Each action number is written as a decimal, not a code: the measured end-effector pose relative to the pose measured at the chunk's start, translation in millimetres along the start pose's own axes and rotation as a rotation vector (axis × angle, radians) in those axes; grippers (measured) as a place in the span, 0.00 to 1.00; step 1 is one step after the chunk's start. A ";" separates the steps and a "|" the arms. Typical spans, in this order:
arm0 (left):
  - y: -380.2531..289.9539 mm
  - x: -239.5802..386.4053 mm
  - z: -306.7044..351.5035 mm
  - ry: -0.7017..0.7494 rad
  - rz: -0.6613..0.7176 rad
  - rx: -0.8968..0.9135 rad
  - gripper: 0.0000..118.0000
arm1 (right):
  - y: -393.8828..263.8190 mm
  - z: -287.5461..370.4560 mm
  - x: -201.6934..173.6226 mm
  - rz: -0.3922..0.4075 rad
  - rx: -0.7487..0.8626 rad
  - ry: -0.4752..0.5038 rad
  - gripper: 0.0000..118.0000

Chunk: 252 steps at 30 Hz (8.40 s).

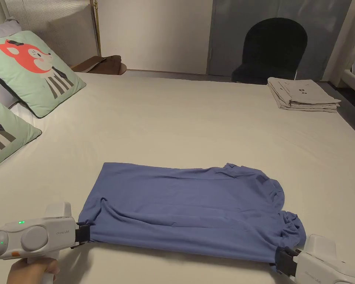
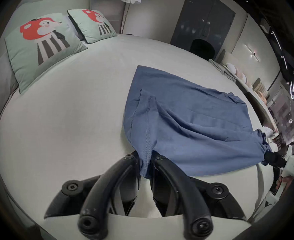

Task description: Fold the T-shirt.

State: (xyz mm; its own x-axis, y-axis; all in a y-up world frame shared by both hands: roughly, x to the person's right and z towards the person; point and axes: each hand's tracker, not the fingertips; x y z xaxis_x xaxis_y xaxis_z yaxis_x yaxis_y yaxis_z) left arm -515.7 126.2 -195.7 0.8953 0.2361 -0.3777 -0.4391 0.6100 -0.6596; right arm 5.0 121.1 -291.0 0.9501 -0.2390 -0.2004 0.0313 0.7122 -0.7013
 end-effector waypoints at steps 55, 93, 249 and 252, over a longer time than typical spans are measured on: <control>10.5 115.4 144.1 -0.078 -0.199 0.692 0.00 | 54.3 134.7 -110.3 0.342 0.683 -0.097 0.00; 118.0 51.5 -135.4 0.127 -0.270 -0.071 0.03 | 117.0 -24.6 -57.8 0.337 0.444 -0.175 0.00; -49.0 -95.8 2.8 -0.442 0.402 -0.199 0.23 | 35.1 107.0 -107.7 0.314 0.611 -0.193 0.00; -51.3 -87.4 1.8 -0.416 0.380 -0.188 0.07 | 36.5 109.1 -106.1 0.322 0.614 -0.200 0.00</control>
State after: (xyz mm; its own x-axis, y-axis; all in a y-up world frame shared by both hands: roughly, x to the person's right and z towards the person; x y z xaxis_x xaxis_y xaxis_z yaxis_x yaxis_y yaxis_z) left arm -571.3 75.6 -127.7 0.6105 0.7111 -0.3487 -0.7060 0.2891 -0.6465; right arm -60.8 244.5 -220.7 0.9784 0.1287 -0.1617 -0.1469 0.9835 -0.1059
